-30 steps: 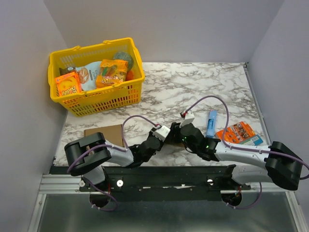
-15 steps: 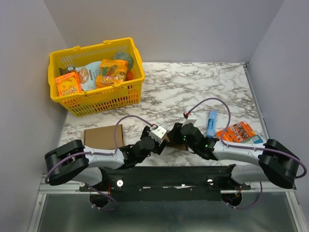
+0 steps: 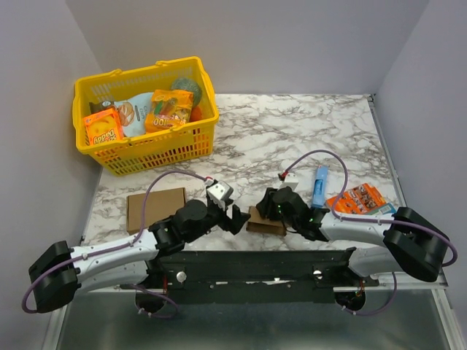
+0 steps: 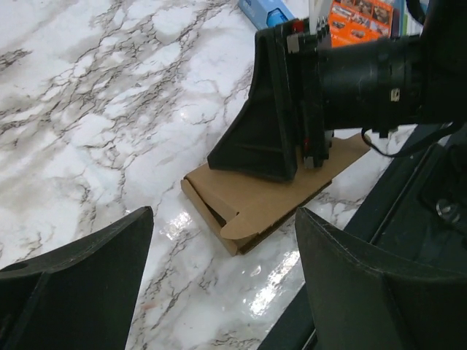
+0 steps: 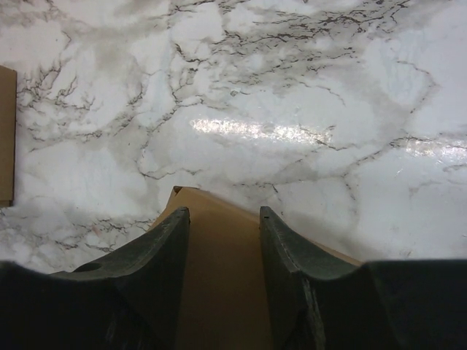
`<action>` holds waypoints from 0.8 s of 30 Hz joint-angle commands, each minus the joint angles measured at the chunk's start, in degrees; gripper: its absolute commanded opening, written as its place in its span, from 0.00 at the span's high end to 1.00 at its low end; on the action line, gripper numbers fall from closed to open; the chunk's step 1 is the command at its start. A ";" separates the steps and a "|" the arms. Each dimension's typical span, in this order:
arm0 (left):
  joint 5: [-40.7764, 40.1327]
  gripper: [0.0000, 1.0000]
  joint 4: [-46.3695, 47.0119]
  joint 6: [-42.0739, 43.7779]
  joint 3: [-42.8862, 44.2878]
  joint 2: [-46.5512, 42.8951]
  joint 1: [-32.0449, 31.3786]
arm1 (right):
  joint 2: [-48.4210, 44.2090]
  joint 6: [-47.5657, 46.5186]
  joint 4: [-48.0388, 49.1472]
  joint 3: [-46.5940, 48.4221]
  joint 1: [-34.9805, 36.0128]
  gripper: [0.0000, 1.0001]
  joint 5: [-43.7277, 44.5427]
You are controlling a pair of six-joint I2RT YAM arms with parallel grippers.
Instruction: Fold the paper box
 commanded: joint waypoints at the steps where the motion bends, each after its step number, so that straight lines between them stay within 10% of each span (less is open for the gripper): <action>1: 6.33 0.13 -5.05 -8.84 6.77 3.77 3.67 | 1.00 -0.09 -1.96 0.52 -0.25 0.49 -0.72; 24: 17.40 0.52 -14.20 -15.90 15.15 29.37 8.69 | 2.14 0.79 -3.10 1.14 -0.25 0.53 0.77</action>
